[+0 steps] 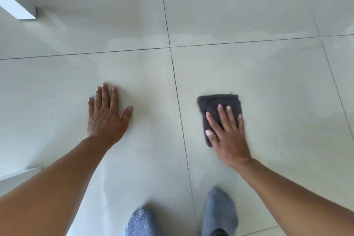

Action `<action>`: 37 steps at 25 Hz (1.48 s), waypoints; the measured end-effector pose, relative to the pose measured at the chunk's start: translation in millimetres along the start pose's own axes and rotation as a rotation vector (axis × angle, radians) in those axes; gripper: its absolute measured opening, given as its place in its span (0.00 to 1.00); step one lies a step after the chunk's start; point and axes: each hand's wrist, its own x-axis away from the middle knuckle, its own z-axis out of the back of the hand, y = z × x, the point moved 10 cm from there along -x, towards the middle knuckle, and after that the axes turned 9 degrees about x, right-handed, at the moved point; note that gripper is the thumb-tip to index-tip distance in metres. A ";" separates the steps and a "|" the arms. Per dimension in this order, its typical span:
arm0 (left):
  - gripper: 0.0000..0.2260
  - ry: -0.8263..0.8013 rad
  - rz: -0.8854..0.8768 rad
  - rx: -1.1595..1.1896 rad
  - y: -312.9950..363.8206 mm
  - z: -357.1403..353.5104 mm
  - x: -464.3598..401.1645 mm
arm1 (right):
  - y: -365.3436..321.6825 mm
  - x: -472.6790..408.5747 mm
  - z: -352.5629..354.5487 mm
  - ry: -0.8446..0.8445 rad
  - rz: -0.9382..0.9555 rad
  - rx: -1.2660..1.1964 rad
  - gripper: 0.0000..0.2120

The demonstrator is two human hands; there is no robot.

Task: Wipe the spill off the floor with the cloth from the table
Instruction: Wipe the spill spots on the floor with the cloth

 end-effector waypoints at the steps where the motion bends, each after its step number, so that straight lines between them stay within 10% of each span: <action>1: 0.36 0.003 -0.001 0.000 0.6 -3.0 -0.5 | 26.4 -31.6 9.1 0.004 -0.143 -0.007 0.27; 5: 0.34 -0.062 0.036 0.000 3.7 -3.8 -4.9 | -7.1 -172.5 39.0 -0.092 -0.401 -0.114 0.28; 9: 0.32 -0.113 0.014 0.028 -3.7 4.9 -8.7 | -193.2 -137.6 42.6 -0.012 0.187 -0.080 0.27; 12: 0.31 -0.043 -0.020 0.025 -4.1 11.3 -6.3 | -181.0 -22.3 16.1 0.040 0.344 -0.059 0.25; 17: 0.30 0.011 0.001 0.000 -3.8 -2.6 -6.1 | 33.9 -40.6 12.2 -0.025 -0.179 -0.018 0.27; 20: 0.30 -0.039 0.015 -0.010 -2.5 -4.5 -8.1 | 32.3 -134.9 33.9 -0.062 -0.513 -0.152 0.27; 25: 0.31 -0.120 0.035 -0.002 -3.4 -0.2 -11.6 | -177.6 -114.9 30.6 0.015 0.205 -0.058 0.27; 29: 0.32 -0.148 0.029 0.008 -5.0 0.6 -12.1 | -141.7 3.2 1.3 0.035 0.471 0.024 0.27; 34: 0.32 -0.162 0.044 -0.003 -1.8 -4.0 -12.6 | 61.7 -41.1 9.8 -0.075 -0.150 -0.020 0.30; 37: 0.31 -0.153 0.059 -0.013 1.7 -5.4 -11.8 | 63.8 -117.2 25.9 -0.162 -0.520 -0.159 0.30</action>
